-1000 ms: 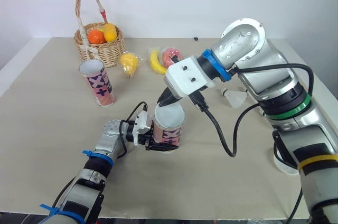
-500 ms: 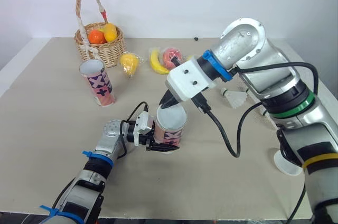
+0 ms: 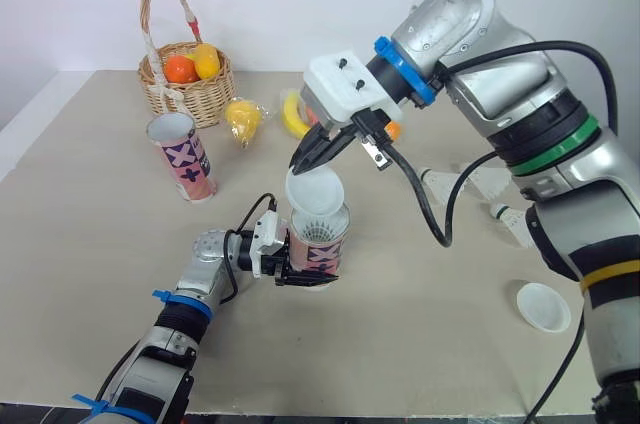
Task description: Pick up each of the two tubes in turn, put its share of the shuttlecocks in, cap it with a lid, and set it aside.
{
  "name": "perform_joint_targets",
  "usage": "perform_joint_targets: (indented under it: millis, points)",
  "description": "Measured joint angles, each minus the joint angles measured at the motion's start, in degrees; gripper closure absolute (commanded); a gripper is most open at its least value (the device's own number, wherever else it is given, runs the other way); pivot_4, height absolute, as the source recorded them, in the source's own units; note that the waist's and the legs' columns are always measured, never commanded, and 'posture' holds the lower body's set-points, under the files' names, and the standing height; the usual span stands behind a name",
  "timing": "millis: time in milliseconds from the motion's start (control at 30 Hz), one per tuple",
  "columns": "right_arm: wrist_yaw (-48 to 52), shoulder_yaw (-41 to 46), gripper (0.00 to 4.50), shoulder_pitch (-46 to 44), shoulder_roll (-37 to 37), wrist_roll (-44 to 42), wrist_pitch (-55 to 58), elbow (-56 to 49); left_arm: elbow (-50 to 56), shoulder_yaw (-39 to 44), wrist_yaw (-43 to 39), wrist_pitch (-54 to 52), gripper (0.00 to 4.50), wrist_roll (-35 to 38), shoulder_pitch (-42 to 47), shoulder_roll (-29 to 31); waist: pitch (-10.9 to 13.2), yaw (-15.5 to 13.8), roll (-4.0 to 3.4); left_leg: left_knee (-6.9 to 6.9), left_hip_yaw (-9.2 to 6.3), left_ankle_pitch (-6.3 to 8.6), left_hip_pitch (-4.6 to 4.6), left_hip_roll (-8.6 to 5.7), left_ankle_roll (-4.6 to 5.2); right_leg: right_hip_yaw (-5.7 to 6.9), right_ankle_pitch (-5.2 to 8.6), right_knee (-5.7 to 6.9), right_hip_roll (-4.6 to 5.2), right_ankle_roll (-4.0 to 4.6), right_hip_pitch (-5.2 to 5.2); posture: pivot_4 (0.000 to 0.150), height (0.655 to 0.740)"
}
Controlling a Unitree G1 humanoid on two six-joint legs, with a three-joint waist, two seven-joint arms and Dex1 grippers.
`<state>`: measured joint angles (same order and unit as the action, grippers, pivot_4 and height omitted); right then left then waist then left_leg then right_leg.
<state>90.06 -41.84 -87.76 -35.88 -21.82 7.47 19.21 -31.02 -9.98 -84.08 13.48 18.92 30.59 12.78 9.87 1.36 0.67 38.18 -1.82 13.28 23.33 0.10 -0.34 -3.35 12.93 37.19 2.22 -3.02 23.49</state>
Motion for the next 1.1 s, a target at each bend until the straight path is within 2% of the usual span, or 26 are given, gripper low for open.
perform_joint_targets:
  millis: [200,700,1100]
  points:
    - [-0.01,-3.86,4.48,2.21,-2.21,-1.13,-0.39,-4.24,-0.17,0.01,0.02,0.57,1.60,-0.09,-0.08,0.01,0.00,0.00,0.01,-0.01,-0.01,0.00,0.00,0.00,0.00,0.01,0.04,0.00,-0.03,-0.05,0.01,0.150,0.7298]
    - [-0.15,-3.88,4.48,3.89,-2.17,2.66,-2.71,-7.00,-0.43,-0.22,-0.11,1.19,1.60,-0.20,0.10,-0.04,0.00,-0.02,0.01,-0.05,-0.05,0.00,-0.01,0.02,0.00,0.06,0.06,0.00,-0.05,-0.02,-0.01,0.150,0.7298]
    - [-0.32,1.77,4.48,8.79,-1.94,5.76,-1.00,-11.63,-0.59,-0.30,-0.21,1.10,1.60,-0.20,0.23,-0.09,-0.01,-0.04,0.02,-0.06,-0.07,0.00,-0.03,0.01,0.00,0.08,0.07,-0.01,-0.04,0.00,-0.04,0.150,0.7298]
